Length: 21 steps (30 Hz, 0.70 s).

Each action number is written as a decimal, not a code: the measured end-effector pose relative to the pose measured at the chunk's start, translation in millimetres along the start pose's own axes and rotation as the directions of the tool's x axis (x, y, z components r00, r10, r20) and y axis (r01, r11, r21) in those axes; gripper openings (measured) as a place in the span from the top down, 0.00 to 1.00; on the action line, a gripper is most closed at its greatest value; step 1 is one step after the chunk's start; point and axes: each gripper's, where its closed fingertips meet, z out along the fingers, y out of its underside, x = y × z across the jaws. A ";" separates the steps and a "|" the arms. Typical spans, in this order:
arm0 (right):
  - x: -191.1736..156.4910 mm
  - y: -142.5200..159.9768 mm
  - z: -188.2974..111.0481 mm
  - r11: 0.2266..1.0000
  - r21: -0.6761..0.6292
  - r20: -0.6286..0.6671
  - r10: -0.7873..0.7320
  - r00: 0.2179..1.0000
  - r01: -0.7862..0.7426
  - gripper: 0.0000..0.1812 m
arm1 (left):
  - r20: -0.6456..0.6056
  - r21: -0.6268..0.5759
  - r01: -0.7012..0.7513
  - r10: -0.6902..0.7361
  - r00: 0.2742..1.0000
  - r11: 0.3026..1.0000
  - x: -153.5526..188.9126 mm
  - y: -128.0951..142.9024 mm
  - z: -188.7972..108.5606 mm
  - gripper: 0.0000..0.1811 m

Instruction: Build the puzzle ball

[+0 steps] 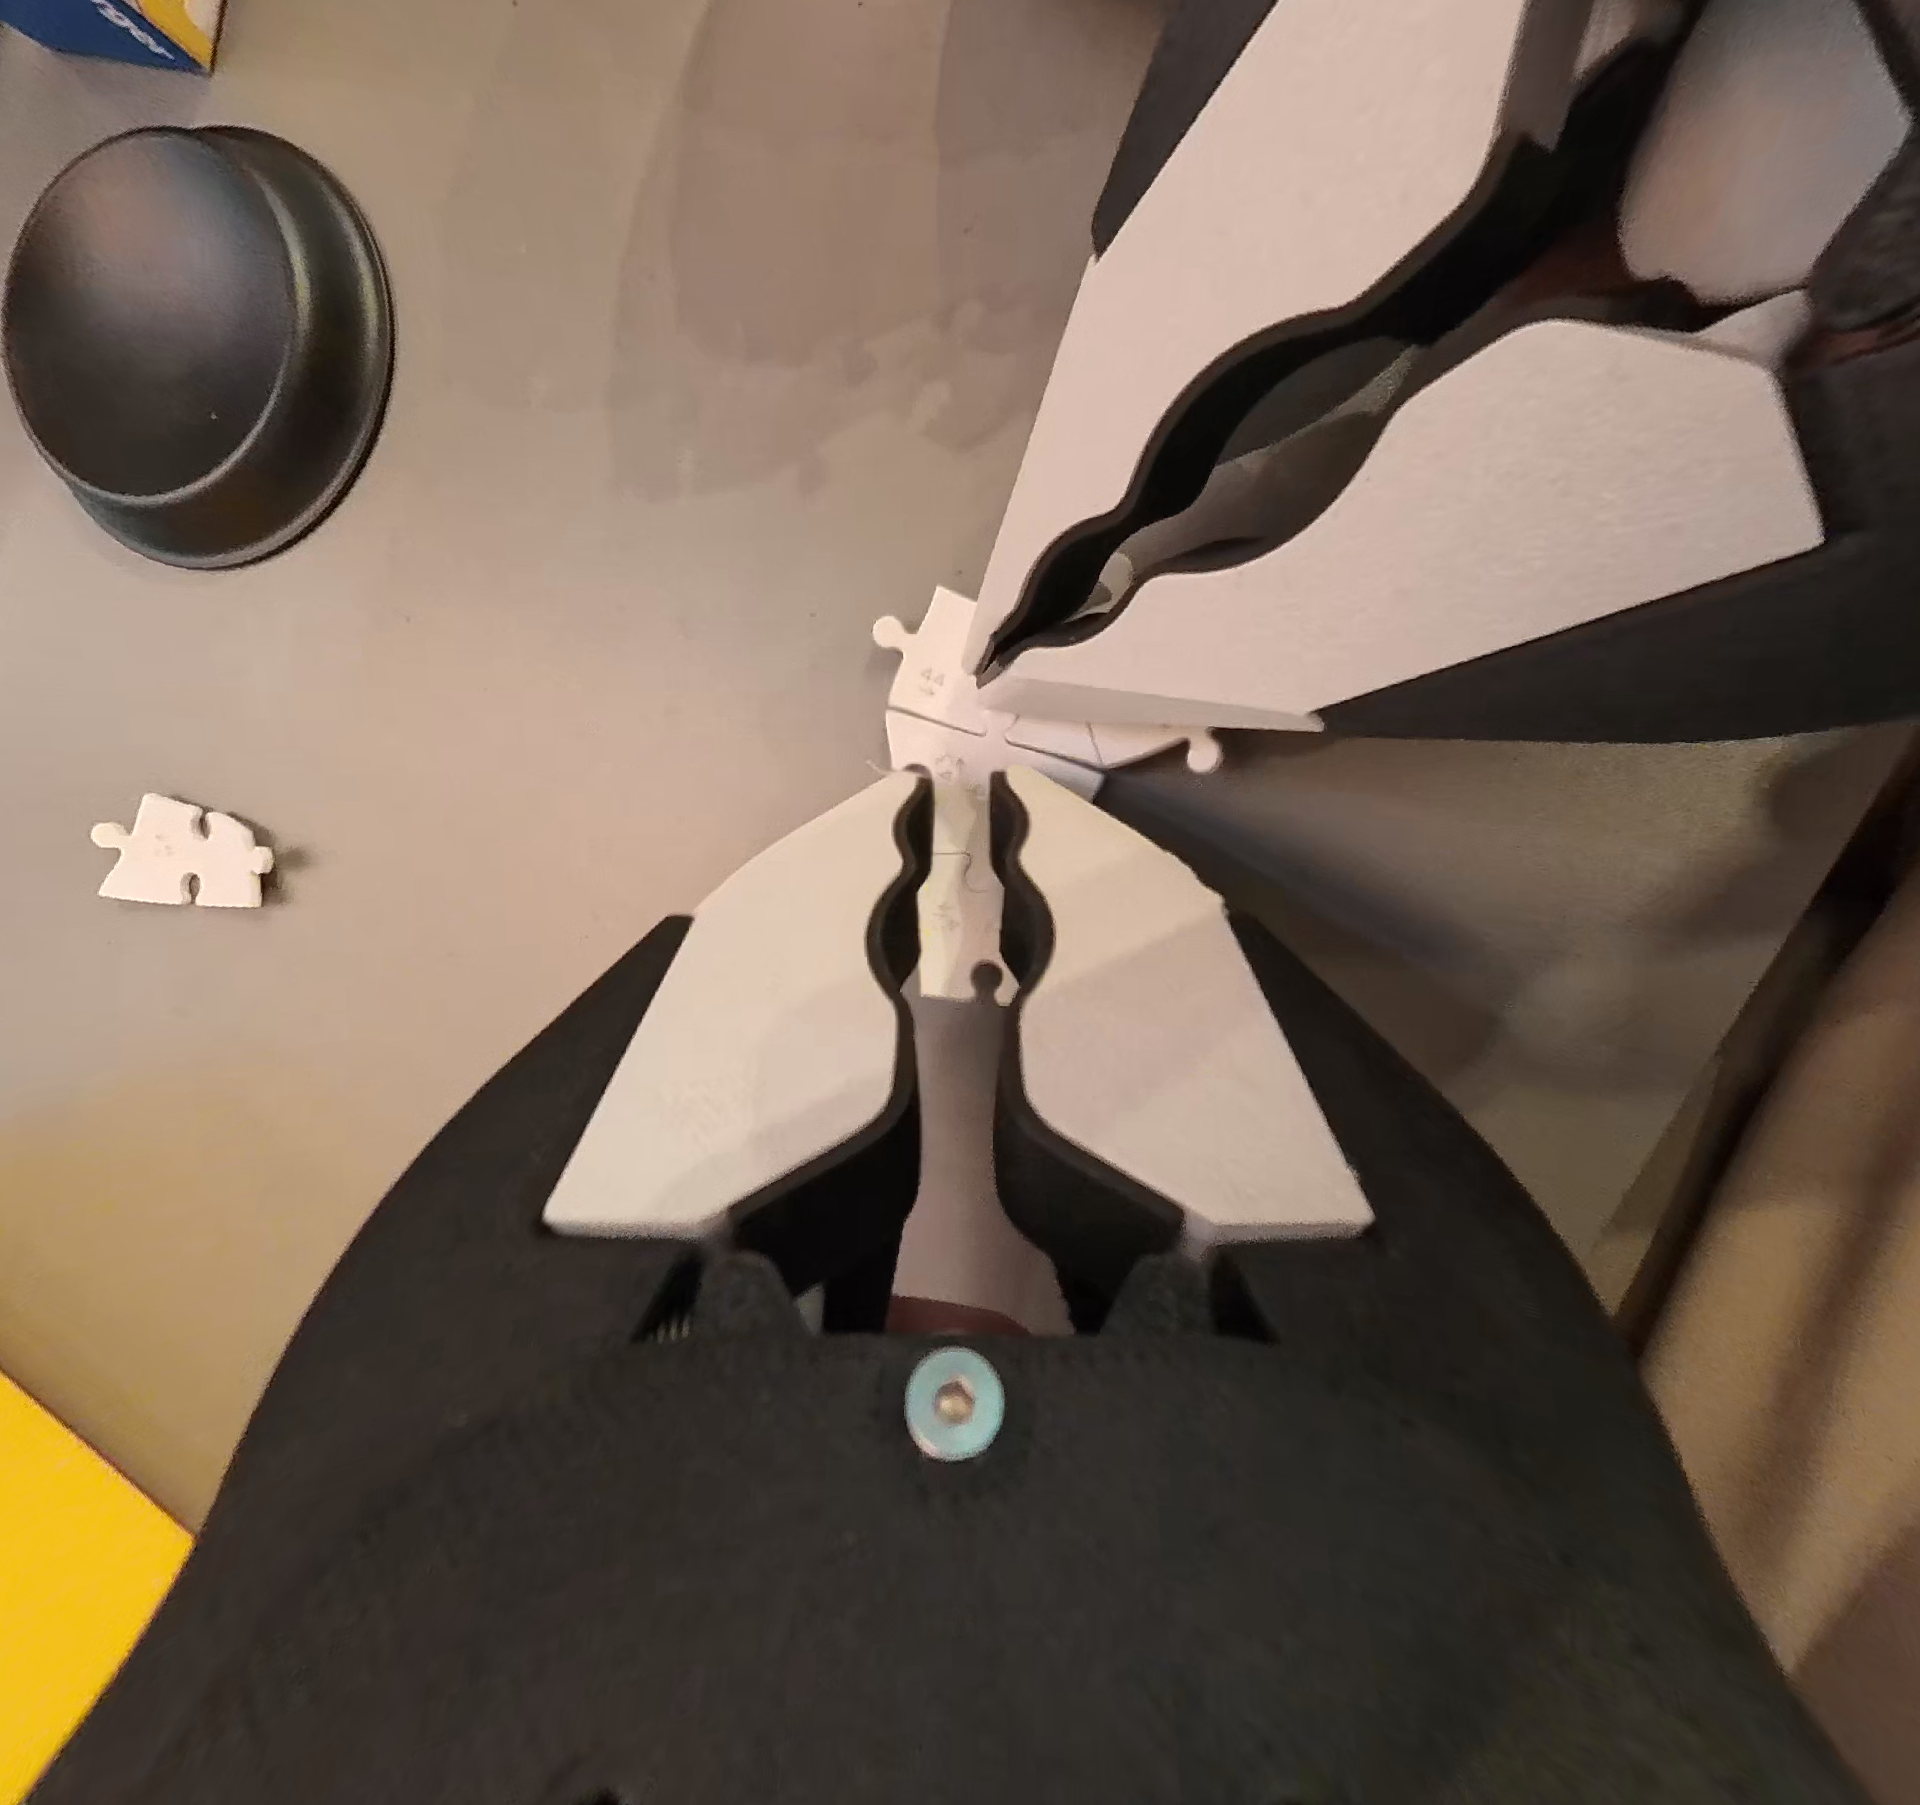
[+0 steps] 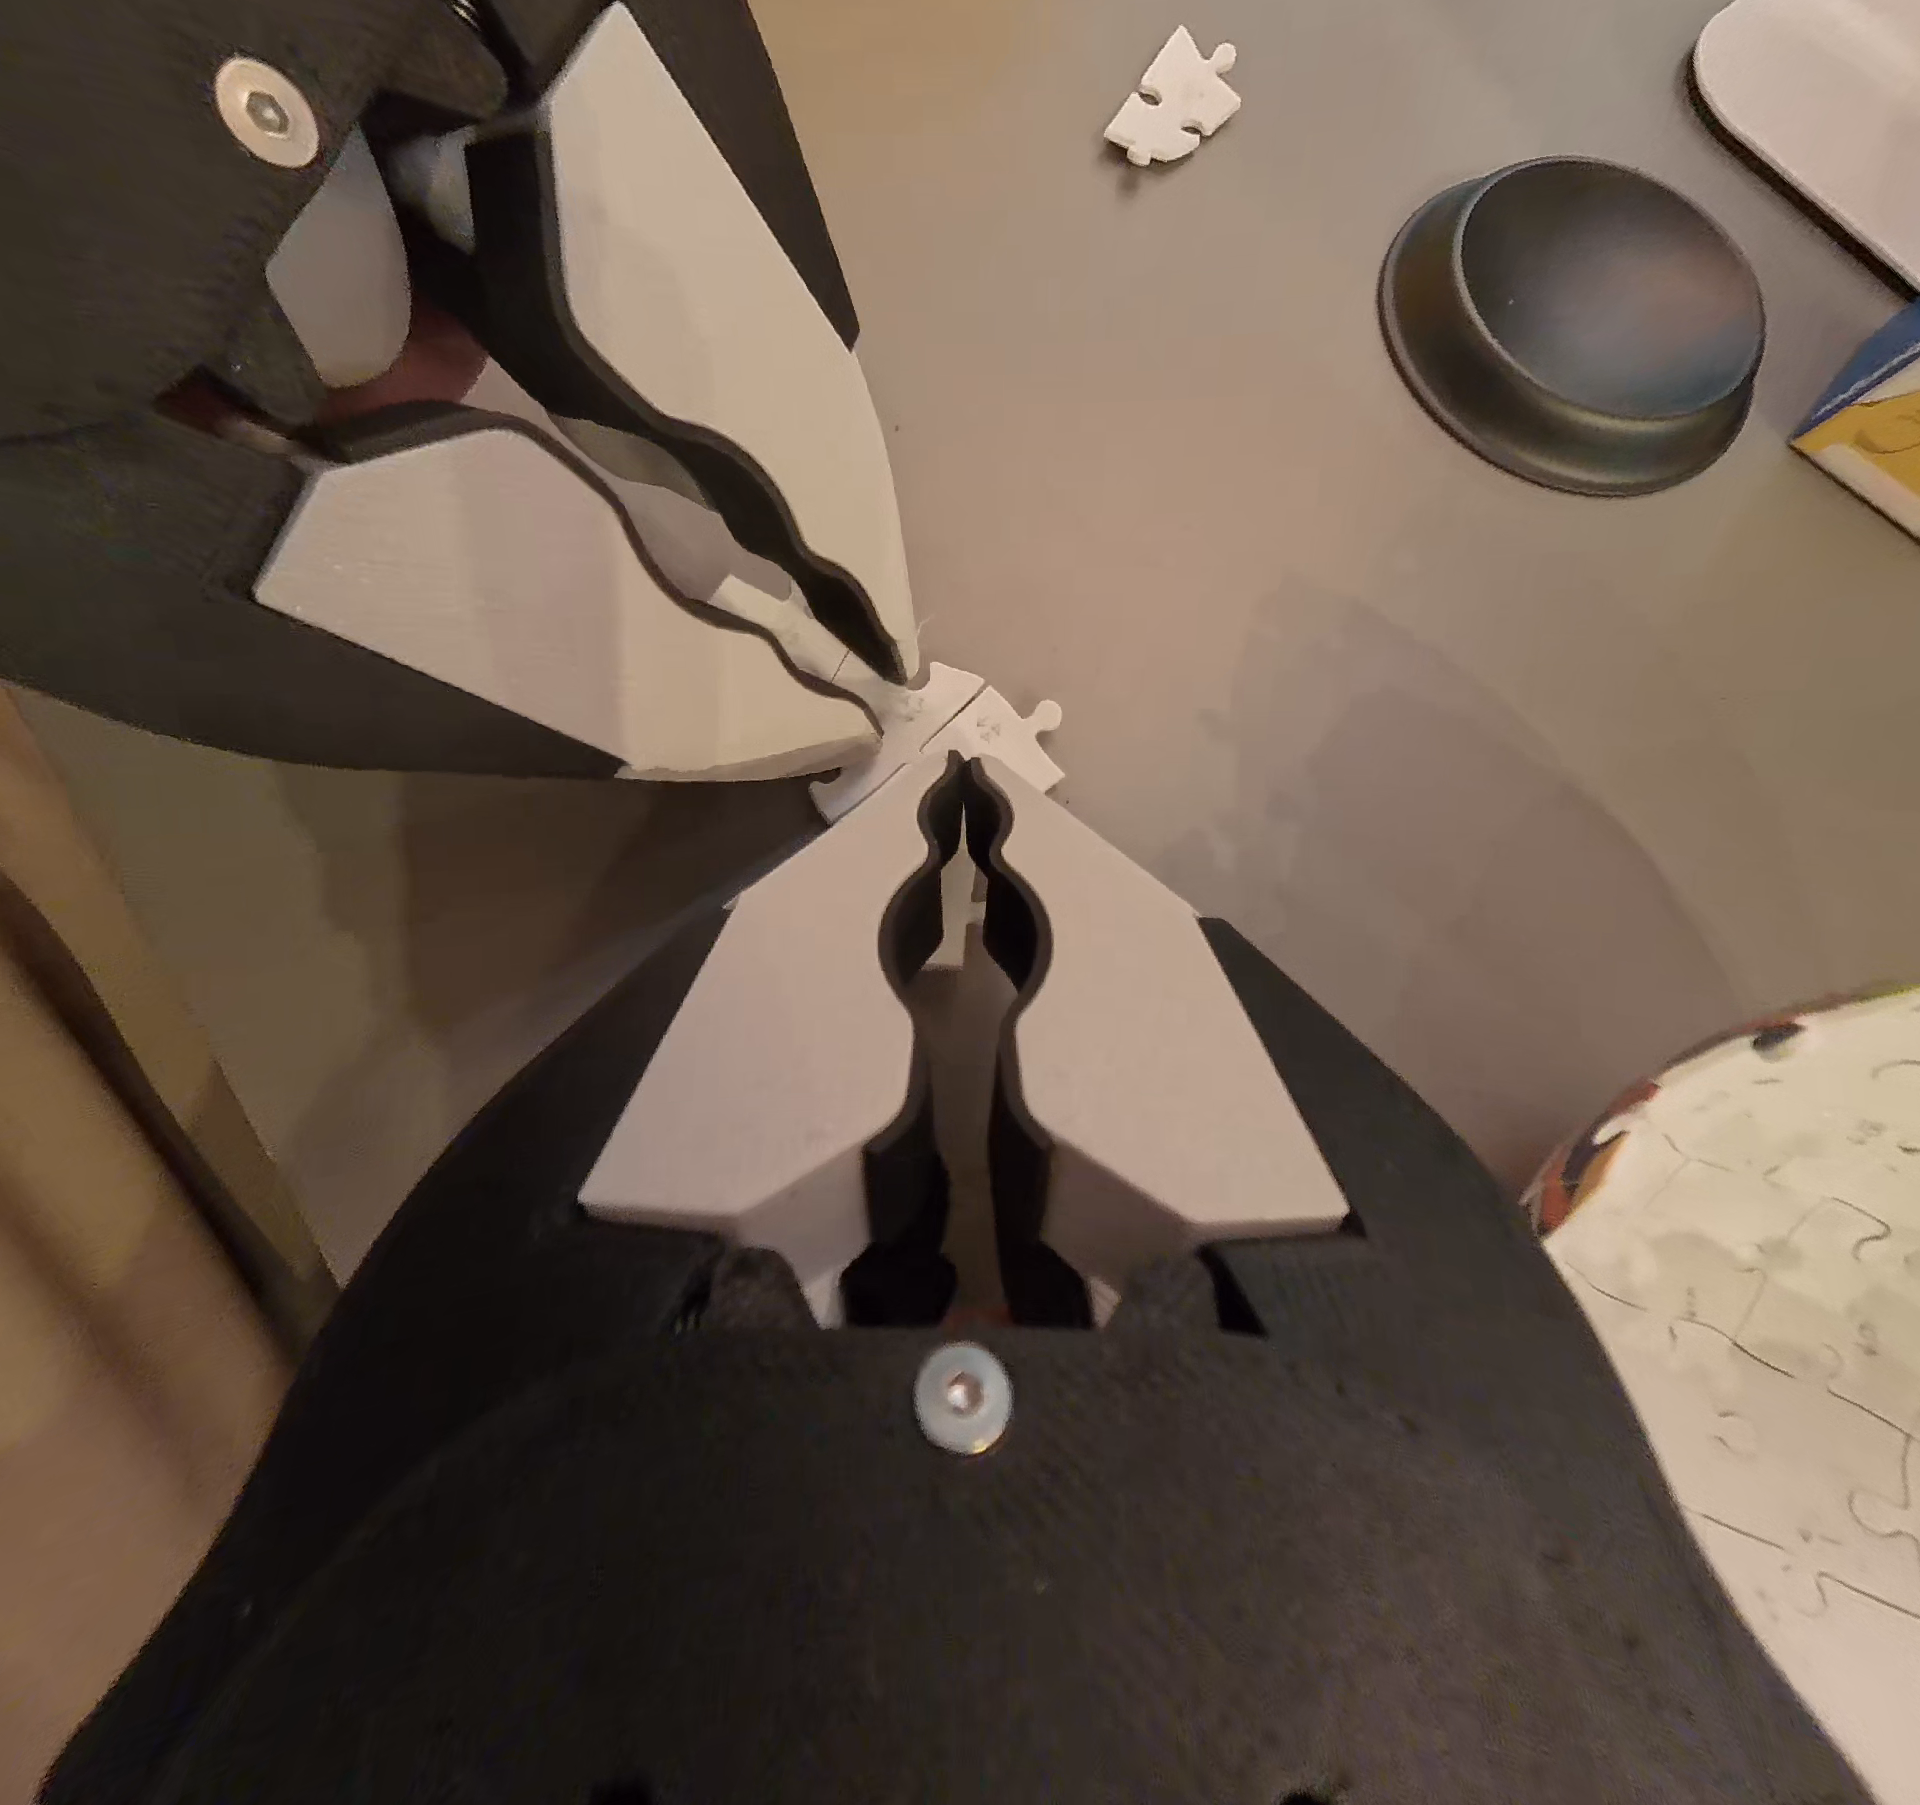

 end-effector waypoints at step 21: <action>-1.9 -0.4 0.3 0.997 0.000 -0.014 -0.078 0.997 0.078 1.00 | -0.156 -0.003 0.418 -0.413 0.897 0.908 -6.6 36.2 -23.2 0.91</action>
